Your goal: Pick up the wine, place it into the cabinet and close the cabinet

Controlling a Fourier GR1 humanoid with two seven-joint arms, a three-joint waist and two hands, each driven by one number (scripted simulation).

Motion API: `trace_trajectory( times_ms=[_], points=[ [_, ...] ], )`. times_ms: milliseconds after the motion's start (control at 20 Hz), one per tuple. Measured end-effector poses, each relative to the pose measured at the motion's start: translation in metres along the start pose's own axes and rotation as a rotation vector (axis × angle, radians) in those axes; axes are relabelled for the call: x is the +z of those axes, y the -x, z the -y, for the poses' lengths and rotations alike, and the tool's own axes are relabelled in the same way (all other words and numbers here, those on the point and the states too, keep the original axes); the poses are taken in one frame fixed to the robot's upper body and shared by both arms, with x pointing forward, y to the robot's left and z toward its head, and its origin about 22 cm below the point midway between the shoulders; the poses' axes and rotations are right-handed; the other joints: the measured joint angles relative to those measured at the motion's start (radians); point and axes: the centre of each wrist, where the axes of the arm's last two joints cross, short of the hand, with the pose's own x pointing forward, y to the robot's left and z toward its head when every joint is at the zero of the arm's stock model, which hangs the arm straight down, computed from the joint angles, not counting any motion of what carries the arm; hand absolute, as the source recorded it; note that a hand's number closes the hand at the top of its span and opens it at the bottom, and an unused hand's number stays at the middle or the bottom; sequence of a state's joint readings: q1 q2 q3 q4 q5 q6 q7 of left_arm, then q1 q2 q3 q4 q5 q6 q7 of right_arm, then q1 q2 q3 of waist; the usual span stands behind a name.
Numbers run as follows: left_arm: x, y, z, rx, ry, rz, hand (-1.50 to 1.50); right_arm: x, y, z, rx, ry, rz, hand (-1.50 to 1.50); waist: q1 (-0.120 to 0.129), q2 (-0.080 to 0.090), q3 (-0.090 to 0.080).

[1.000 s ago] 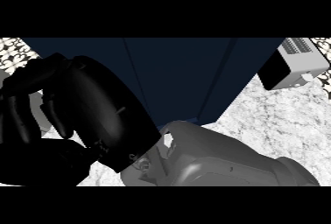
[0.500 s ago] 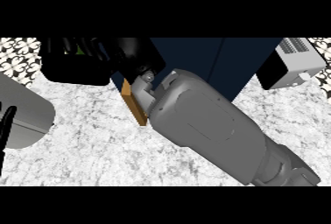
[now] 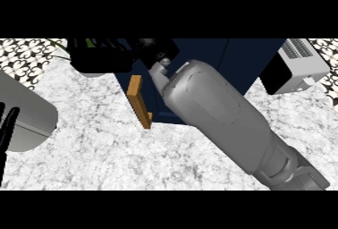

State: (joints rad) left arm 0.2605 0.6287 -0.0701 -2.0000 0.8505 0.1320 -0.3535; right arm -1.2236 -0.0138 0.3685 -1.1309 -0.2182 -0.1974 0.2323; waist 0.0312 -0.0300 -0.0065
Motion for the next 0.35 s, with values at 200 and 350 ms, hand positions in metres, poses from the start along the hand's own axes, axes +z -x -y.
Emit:
trace_trajectory(
  times_ms=[200,350],
  points=[
    [-0.005,-0.001,0.0,0.0,0.002,0.006,-1.5,0.0,0.006,0.009,0.05,-0.02,0.019,1.5,0.002,-0.006,-0.004],
    [-0.004,0.002,0.0,0.003,0.008,0.004,-1.5,0.002,0.011,0.015,0.077,-0.032,0.042,1.5,0.002,-0.01,-0.004]
  ],
)
